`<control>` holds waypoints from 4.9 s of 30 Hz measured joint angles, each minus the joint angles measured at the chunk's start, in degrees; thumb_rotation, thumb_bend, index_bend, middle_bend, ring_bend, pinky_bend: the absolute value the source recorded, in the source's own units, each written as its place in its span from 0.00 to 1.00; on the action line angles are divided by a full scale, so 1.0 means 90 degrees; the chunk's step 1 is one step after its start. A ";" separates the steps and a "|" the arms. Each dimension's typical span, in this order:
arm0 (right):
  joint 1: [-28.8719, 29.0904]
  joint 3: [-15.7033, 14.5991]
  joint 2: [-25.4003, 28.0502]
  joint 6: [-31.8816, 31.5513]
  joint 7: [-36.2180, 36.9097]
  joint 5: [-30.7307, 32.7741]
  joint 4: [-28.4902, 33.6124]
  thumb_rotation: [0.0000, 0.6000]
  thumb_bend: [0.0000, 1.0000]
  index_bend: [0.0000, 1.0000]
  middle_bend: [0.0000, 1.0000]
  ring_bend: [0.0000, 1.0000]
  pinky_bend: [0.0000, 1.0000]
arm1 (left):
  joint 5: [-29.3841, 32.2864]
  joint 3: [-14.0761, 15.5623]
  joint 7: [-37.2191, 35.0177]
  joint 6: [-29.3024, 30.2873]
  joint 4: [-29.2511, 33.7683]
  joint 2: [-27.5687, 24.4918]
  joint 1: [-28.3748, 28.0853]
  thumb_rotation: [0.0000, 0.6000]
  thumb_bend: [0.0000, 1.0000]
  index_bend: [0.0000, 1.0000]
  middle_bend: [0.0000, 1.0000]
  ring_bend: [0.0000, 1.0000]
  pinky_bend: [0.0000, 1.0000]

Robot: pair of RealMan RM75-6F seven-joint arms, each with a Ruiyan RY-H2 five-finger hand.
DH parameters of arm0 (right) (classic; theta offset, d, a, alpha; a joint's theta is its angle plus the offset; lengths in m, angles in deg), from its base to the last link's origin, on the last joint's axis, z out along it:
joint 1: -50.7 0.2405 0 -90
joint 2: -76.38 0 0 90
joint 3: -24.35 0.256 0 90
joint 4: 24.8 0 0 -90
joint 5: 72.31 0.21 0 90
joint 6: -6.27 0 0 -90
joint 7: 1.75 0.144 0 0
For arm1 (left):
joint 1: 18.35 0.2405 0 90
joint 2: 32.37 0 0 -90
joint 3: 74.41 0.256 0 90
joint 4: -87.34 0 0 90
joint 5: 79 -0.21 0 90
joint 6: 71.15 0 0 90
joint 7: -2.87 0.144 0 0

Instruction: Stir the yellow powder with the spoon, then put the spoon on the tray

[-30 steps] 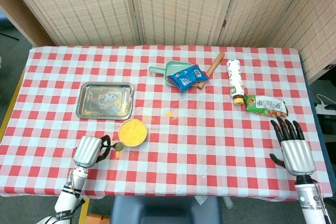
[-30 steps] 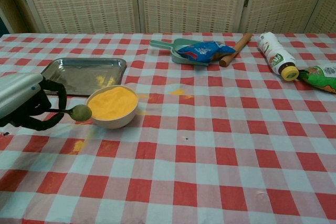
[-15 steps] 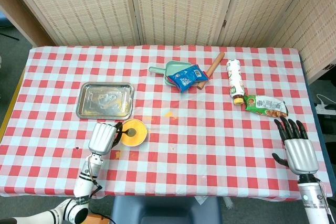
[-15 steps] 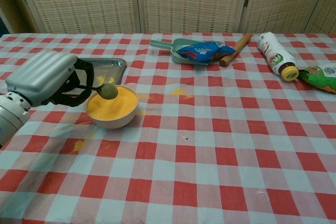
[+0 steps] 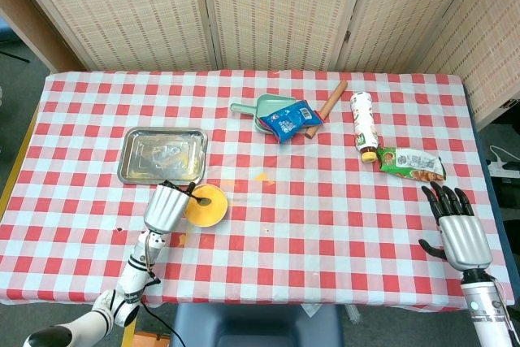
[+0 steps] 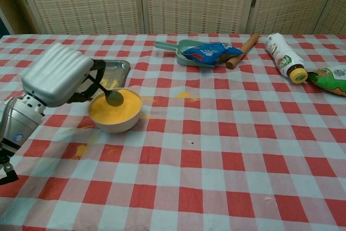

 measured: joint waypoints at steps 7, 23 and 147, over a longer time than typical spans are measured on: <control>0.0009 -0.0035 0.0062 0.0039 0.0102 -0.0029 0.0039 1.00 0.09 0.00 0.00 0.00 0.00 | -0.0090 0.0256 -0.0519 0.0200 -0.1213 0.0611 -0.0175 1.00 0.44 0.77 1.00 1.00 1.00; -0.0002 -0.0065 0.0076 -0.0009 0.0128 -0.0092 0.0061 1.00 0.09 0.00 0.00 0.00 0.00 | 0.0128 0.0508 -0.0675 0.0059 -0.1556 0.0822 -0.0148 1.00 0.44 0.78 1.00 1.00 1.00; 0.0082 -0.0019 -0.0179 0.0084 -0.0355 0.0150 -0.0021 1.00 0.09 0.00 0.00 0.00 0.00 | 0.7216 0.0613 0.1427 -0.5087 0.6113 -0.4792 -0.2633 1.00 0.44 0.50 1.00 1.00 1.00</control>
